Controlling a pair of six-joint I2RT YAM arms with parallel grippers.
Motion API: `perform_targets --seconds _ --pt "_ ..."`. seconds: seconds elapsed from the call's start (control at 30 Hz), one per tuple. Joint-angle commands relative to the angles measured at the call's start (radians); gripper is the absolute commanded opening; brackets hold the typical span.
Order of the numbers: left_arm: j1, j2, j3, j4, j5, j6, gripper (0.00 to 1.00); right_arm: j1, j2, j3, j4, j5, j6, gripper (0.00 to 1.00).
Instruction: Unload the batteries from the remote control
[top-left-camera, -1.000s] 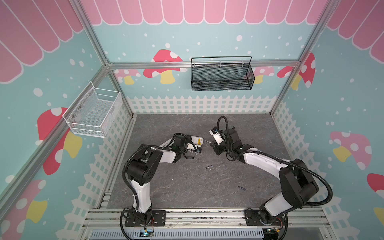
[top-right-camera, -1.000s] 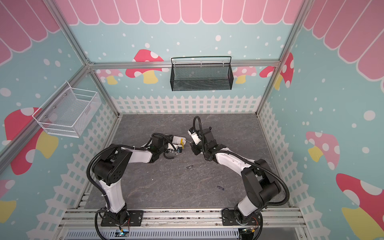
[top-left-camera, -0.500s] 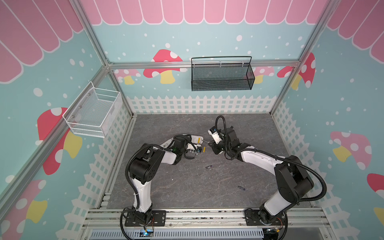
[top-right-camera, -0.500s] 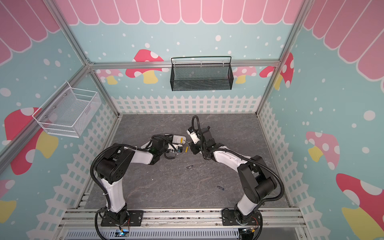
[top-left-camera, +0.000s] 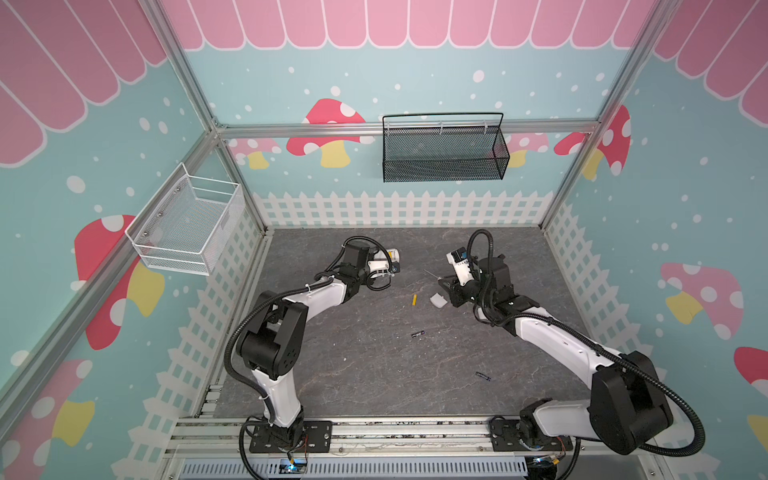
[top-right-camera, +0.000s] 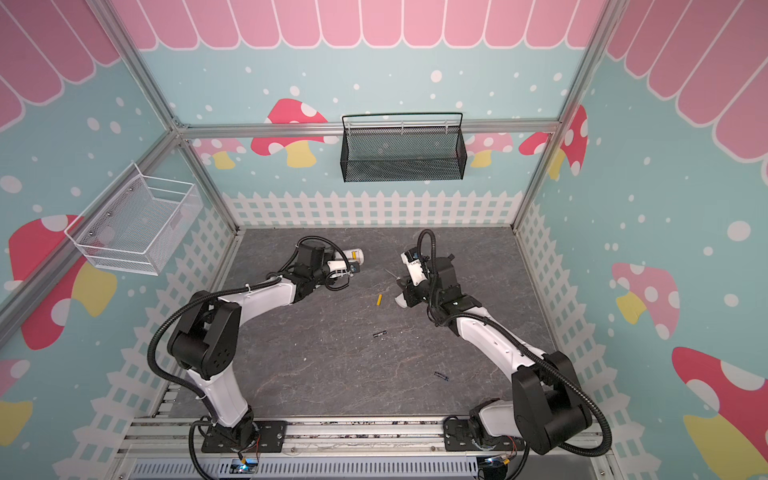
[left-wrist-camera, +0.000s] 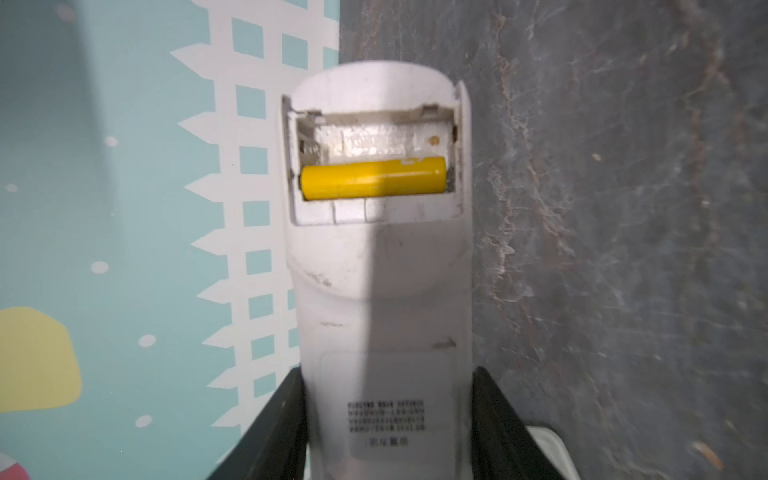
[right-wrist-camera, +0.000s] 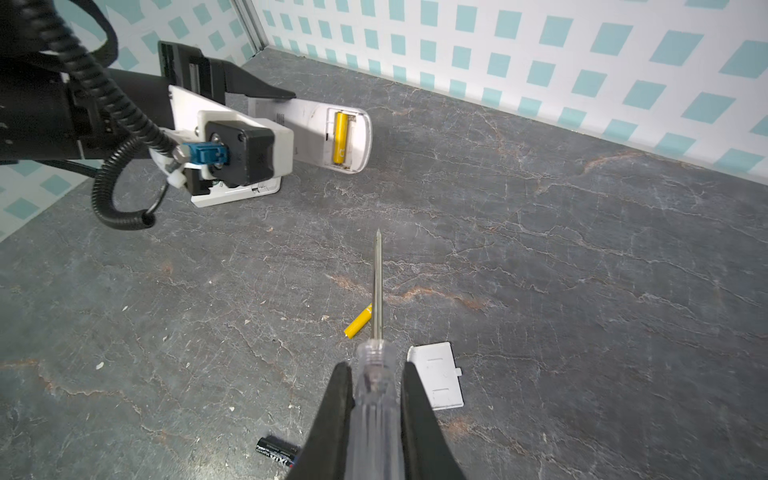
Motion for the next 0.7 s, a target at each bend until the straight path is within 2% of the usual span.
perform_targets --seconds 0.0,0.17,0.3,0.37,0.5,0.67 --pt "-0.014 -0.084 0.079 -0.329 0.074 -0.168 0.0 -0.012 -0.021 0.024 -0.004 -0.045 0.015 0.0" --pt "-0.015 -0.172 0.119 -0.617 0.195 -0.404 0.0 -0.026 -0.014 0.037 -0.016 -0.141 0.006 0.0" --pt "-0.014 -0.218 0.057 -0.725 0.287 -0.526 0.0 -0.033 -0.003 0.028 -0.022 -0.178 0.008 0.0" --pt "-0.046 -0.23 0.029 -0.757 0.322 -0.576 0.0 -0.036 0.007 0.038 -0.044 -0.206 0.005 0.0" --pt "-0.048 -0.24 -0.037 -0.76 0.345 -0.588 0.01 -0.042 0.028 0.049 -0.075 -0.223 -0.025 0.0" --pt "-0.048 -0.235 -0.088 -0.751 0.257 -0.52 0.02 -0.065 0.035 0.065 -0.121 -0.25 -0.029 0.0"
